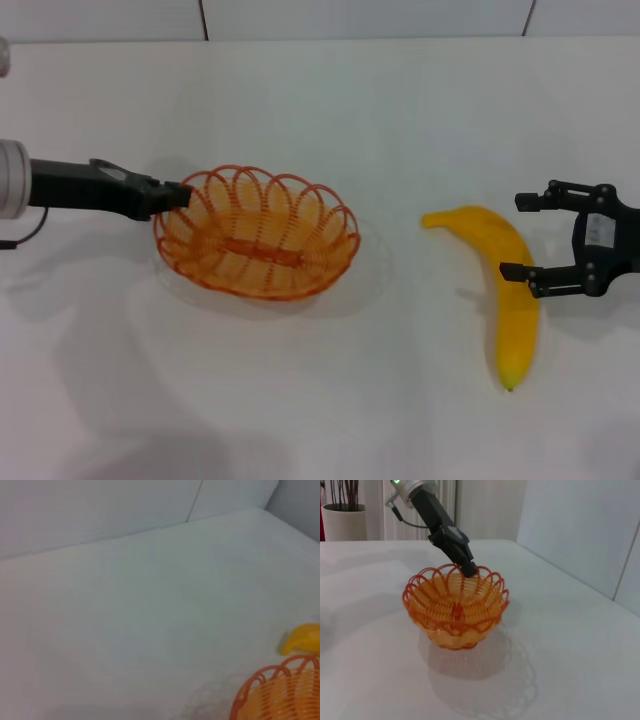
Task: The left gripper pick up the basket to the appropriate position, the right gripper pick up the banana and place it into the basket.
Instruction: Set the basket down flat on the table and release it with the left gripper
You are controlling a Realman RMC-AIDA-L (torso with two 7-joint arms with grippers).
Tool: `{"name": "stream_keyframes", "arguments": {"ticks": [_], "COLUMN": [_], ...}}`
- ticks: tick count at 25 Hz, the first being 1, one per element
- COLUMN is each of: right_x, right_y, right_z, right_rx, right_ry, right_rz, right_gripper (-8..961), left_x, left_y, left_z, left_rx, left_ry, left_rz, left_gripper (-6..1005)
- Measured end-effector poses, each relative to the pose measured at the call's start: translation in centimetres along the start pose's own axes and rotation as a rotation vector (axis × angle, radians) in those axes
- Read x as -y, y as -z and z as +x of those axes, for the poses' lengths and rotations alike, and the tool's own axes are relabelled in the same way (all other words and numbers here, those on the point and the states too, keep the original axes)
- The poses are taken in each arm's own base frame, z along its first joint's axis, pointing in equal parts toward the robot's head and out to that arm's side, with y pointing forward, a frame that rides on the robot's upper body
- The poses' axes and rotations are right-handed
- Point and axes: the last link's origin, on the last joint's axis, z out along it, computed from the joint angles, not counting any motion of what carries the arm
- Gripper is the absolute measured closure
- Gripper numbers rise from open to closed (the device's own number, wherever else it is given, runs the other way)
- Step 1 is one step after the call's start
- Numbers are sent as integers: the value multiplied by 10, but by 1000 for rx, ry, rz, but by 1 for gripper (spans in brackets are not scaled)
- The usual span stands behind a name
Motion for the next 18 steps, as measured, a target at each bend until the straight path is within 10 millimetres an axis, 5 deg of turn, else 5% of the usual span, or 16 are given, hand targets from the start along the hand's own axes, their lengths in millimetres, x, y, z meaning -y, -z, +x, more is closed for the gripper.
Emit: {"name": "stream_keyframes", "arguments": {"ticks": [18], "right_x": [1], "right_y": [-2], "right_z": [-2], "right_rx": [6], "right_ry": [3], "right_rz": [-2], "right_gripper": [63], "left_x": [-1], "left_y": [-15], "left_z": [4], "left_rx": [223], "left_ry": [145], "left_rz": [46], "left_gripper": [954]}}
